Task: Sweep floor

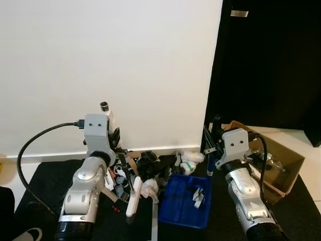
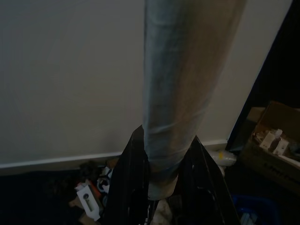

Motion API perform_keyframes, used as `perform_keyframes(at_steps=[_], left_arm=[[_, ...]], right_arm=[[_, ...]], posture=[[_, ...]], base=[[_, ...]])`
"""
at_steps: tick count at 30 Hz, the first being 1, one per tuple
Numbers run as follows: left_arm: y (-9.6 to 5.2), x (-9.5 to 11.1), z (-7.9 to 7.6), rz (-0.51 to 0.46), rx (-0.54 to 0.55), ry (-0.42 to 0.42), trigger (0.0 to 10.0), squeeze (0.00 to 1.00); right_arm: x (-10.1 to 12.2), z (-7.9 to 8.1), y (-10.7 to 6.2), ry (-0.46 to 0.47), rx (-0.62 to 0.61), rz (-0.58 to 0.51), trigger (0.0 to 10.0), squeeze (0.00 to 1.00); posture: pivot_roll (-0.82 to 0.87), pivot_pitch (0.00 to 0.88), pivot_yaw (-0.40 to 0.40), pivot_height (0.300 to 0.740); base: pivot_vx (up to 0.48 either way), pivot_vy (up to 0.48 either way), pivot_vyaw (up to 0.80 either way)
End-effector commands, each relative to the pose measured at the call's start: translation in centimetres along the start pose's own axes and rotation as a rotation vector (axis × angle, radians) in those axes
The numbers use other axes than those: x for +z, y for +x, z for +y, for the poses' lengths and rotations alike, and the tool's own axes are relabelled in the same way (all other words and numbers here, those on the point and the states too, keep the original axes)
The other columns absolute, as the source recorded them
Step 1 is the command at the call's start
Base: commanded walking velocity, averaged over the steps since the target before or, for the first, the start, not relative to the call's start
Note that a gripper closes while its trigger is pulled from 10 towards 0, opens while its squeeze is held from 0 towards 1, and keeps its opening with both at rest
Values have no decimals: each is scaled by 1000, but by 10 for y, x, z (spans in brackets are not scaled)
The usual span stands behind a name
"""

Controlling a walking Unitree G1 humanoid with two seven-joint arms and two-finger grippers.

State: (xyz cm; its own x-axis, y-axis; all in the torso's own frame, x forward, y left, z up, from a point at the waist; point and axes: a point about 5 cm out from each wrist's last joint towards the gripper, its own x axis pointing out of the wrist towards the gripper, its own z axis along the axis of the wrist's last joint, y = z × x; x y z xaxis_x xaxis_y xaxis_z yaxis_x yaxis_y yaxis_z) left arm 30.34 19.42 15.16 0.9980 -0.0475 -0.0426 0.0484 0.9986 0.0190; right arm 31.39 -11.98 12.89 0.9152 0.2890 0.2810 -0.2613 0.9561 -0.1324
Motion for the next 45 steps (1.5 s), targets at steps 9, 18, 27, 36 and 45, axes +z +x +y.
perform_keyframes(at_steps=[9, 18, 27, 36, 45], left_arm=[[-1, -14, -13, 31, 37, -10, 10000, 0], [-2, -15, -16, 0, 46, 9, 10000, 0], [1, -6, 0, -22, 107, -4, 10000, 0], [-1, -10, -4, -4, 78, 6, 10000, 0], [3, -11, -9, 1, 41, 20, 10000, 0]], right_arm=[[-3, 0, 8, 134, -42, 30, 10000, 0], [20, -16, 18, 45, -50, -52, 10000, 0], [57, -50, 23, 4, -132, -174, 10000, 0], [64, -67, 1, 142, -209, -189, 10000, 0], [75, -70, -6, 142, -239, -215, 10000, 0]], posture=[[5, 75, 75, 740], [6, 75, 67, 740], [8, 74, 65, 740], [-3, 64, 89, 740], [-6, 59, 100, 740]], base=[[0, 0, 0], [0, 0, 0], [0, 0, 0], [0, 0, 0], [0, 0, 0]])
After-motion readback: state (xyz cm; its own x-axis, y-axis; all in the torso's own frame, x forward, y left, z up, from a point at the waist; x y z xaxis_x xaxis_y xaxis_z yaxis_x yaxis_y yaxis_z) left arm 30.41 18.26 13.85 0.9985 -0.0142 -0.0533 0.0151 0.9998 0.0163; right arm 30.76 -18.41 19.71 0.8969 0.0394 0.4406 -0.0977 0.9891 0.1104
